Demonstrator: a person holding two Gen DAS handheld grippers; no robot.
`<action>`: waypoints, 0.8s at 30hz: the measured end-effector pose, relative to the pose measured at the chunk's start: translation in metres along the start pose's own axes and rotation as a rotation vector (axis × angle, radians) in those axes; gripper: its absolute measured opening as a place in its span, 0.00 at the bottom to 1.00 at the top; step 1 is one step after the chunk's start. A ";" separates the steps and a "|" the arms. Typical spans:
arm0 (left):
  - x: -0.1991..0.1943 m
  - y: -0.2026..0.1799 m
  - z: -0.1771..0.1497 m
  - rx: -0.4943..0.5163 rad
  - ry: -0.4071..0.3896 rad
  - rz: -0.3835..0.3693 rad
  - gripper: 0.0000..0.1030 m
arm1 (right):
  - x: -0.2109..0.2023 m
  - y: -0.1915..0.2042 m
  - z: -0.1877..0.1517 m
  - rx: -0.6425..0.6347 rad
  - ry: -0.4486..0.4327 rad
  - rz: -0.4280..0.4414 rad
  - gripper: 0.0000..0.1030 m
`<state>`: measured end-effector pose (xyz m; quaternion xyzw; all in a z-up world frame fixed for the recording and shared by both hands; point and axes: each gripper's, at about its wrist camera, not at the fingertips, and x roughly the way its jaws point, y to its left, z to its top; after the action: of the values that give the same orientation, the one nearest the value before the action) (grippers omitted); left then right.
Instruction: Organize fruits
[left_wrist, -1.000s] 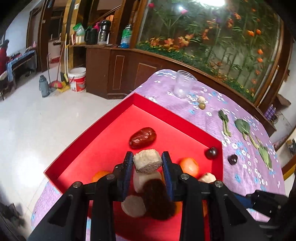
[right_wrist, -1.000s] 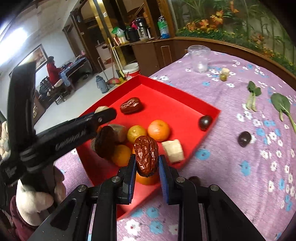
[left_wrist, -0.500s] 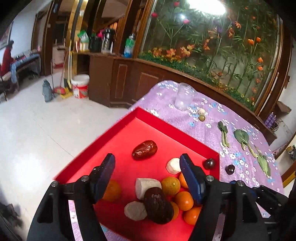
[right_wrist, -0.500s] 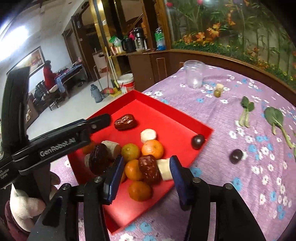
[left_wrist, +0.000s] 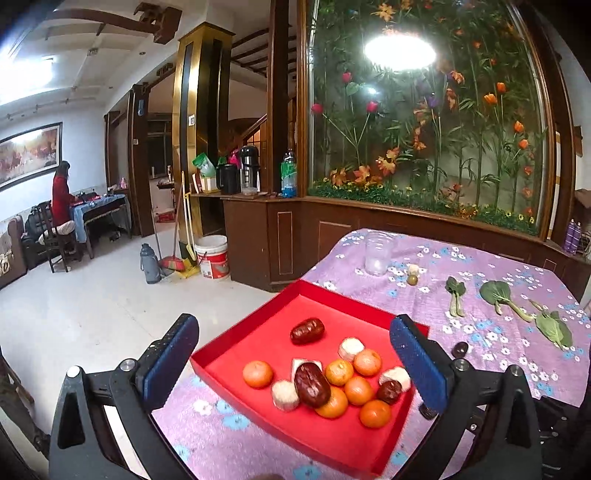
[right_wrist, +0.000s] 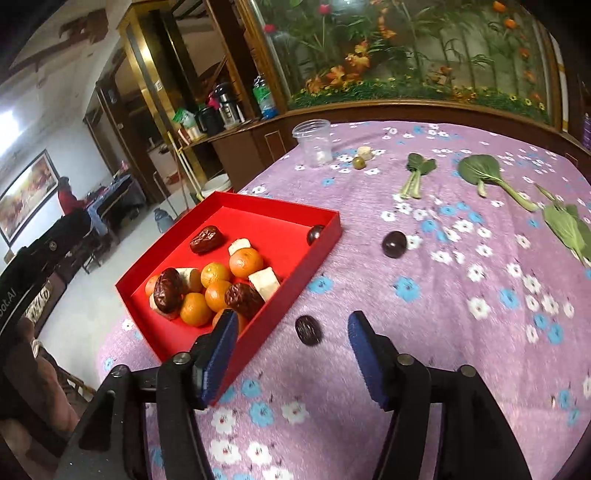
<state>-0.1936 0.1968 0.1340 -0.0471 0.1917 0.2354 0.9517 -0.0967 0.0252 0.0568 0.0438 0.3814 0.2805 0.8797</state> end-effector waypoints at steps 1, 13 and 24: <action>-0.001 -0.001 -0.001 -0.008 0.014 0.001 1.00 | -0.004 0.000 -0.003 -0.001 -0.008 -0.007 0.73; -0.006 -0.013 -0.023 0.020 0.129 -0.005 1.00 | -0.021 0.022 -0.040 -0.114 -0.039 -0.053 0.86; 0.002 -0.021 -0.032 0.029 0.174 -0.029 1.00 | -0.026 0.032 -0.046 -0.174 -0.075 -0.072 0.90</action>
<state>-0.1925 0.1731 0.1037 -0.0565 0.2762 0.2138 0.9353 -0.1575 0.0317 0.0509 -0.0358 0.3235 0.2791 0.9034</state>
